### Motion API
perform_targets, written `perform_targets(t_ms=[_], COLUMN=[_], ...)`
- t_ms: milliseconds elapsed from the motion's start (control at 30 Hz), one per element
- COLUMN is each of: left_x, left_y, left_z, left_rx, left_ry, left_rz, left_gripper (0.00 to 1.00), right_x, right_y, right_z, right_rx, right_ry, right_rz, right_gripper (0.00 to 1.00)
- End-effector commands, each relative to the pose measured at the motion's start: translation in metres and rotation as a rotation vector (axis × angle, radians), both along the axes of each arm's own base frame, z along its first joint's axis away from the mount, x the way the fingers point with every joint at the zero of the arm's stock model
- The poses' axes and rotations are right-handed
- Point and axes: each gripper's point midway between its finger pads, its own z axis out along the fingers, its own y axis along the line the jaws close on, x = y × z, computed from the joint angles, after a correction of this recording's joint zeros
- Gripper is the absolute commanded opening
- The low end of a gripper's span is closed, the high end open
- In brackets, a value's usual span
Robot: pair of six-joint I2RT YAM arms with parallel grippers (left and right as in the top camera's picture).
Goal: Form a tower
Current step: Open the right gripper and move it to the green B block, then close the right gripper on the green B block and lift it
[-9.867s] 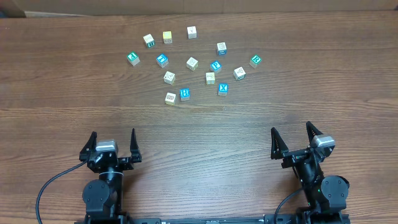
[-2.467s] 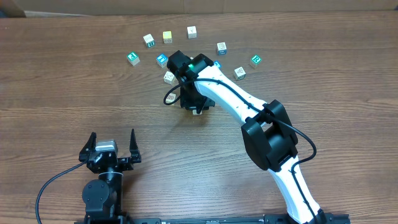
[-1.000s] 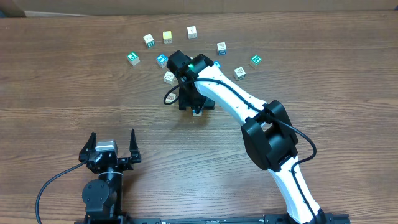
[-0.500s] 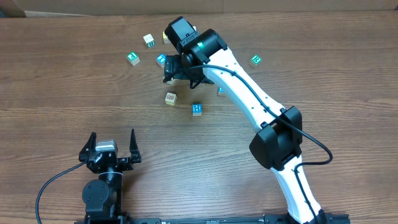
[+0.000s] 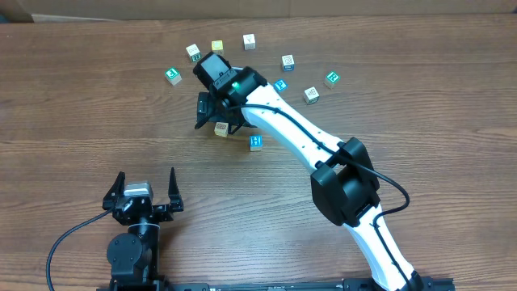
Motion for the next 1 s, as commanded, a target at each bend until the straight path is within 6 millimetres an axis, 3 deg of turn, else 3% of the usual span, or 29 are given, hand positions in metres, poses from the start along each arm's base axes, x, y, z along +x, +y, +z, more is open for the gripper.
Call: perform_targets(t_ms=[0, 33, 100, 200, 400, 567, 967], left_x=[-0.001, -0.001, -0.001, -0.001, -0.001, -0.001, -0.001], left_y=[0.005, 0.005, 0.005, 0.005, 0.005, 0.005, 0.005], left_z=[0.002, 0.002, 0.002, 0.002, 0.002, 0.002, 0.002], left_rx=[0.02, 0.02, 0.02, 0.02, 0.02, 0.02, 0.02], left_ry=[-0.002, -0.002, -0.002, -0.002, -0.002, -0.002, -0.002], left_rz=[0.021, 0.021, 0.021, 0.021, 0.021, 0.021, 0.021], left_gripper=[1.0, 1.0, 1.0, 1.0, 1.0, 0.99, 1.0], right_x=[0.003, 0.003, 0.002, 0.001, 0.001, -0.002, -0.006], right_y=[-0.001, -0.001, -0.002, -0.001, 0.005, 0.004, 0.0], right_z=[-0.019, -0.028, -0.037, -0.048, -0.056, -0.058, -0.06], right_rx=[-0.001, 0.0, 0.003, 0.007, 0.025, 0.017, -0.025], right_ry=[-0.006, -0.008, -0.002, -0.007, -0.026, -0.02, -0.017], right_rz=[-0.023, -0.023, -0.04, -0.037, -0.029, -0.023, 0.053], right_gripper=[1.0, 0.87, 0.73, 0.6, 0.56, 0.44, 0.4])
